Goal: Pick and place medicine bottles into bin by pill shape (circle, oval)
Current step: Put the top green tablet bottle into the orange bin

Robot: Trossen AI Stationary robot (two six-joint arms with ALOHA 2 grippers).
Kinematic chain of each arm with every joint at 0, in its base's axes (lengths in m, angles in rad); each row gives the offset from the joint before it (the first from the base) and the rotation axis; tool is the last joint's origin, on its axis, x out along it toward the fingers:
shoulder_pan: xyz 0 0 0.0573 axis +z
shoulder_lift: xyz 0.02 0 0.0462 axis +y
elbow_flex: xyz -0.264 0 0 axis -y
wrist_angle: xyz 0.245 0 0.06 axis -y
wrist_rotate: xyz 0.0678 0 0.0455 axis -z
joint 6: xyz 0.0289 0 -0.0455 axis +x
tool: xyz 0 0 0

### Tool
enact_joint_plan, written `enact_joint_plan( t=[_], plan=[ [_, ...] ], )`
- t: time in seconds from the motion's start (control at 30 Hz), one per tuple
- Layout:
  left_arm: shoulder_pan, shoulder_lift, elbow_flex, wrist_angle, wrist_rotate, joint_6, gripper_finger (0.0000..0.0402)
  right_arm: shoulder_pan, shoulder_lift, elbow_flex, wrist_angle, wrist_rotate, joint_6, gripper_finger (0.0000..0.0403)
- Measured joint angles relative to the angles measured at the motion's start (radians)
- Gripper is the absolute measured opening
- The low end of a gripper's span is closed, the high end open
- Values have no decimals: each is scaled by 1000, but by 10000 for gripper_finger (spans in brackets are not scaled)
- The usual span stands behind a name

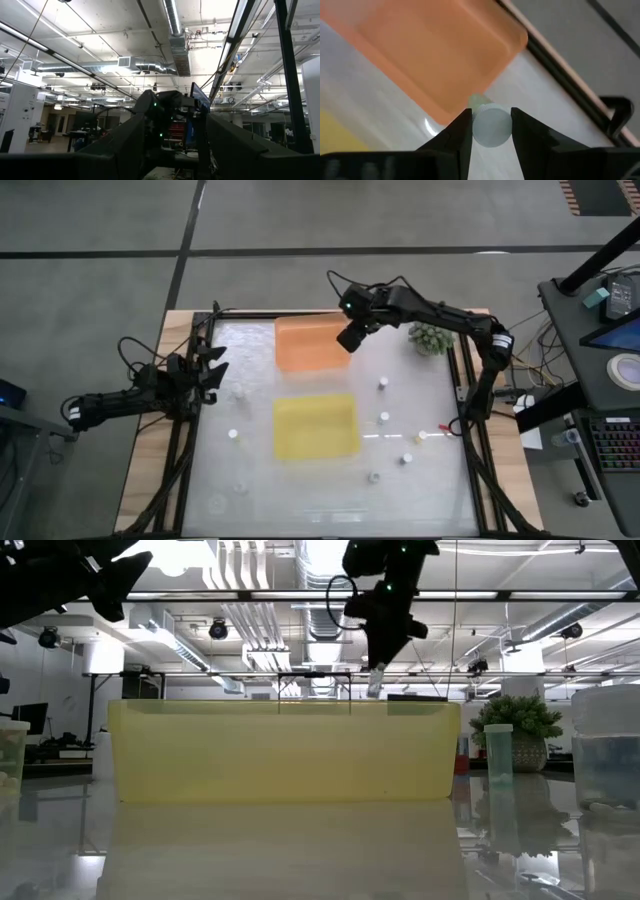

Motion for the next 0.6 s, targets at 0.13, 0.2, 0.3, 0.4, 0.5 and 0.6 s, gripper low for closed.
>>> enact_joint_plan(
  t=[0.13, 0.2, 0.3, 0.4, 0.5, 0.6],
  plan=[
    [0, 0, 0, 0, 0, 0, 198, 23, 15, 47, 19, -2, -31, 112],
    [0, 0, 0, 0, 0, 0, 198, 33, 28, 71, 17, -3, -43, 112],
    [0, 0, 0, 0, 0, 0, 198, 43, 51, 106, 16, -5, -64, 113],
    [0, 0, 0, 0, 0, 0, 198, 41, 90, 151, 13, -5, -77, 112],
    [0, 0, 0, 0, 0, 0, 198, 41, 154, 217, -5, -5, -93, 112],
    [0, 0, 0, 0, 0, 0, 198, 41, 231, 298, -44, -6, -124, 113]
  ],
)
